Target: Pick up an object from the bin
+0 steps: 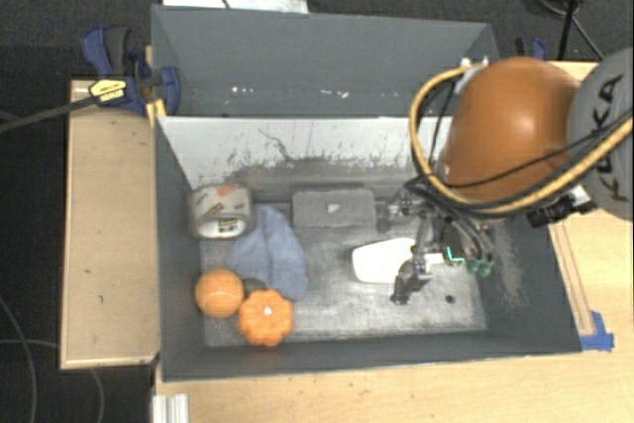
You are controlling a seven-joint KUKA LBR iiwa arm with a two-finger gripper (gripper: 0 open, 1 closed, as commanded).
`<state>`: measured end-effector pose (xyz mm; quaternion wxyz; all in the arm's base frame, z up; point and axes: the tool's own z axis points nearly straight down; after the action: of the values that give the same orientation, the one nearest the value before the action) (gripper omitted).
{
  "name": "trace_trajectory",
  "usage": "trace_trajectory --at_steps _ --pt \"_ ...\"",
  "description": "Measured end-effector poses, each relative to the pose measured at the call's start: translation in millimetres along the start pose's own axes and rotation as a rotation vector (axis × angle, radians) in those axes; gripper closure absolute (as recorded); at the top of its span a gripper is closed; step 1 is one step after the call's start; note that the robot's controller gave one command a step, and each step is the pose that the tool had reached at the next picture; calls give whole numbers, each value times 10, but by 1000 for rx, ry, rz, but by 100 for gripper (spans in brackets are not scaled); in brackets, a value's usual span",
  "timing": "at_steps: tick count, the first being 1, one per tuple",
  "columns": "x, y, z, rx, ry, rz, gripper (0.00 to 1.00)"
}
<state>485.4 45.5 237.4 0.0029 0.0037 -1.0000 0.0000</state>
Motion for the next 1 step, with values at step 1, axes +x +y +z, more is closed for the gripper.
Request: trace_trajectory --at_steps 1 --pt "-16 -2 -40 -1 -9 2 0"
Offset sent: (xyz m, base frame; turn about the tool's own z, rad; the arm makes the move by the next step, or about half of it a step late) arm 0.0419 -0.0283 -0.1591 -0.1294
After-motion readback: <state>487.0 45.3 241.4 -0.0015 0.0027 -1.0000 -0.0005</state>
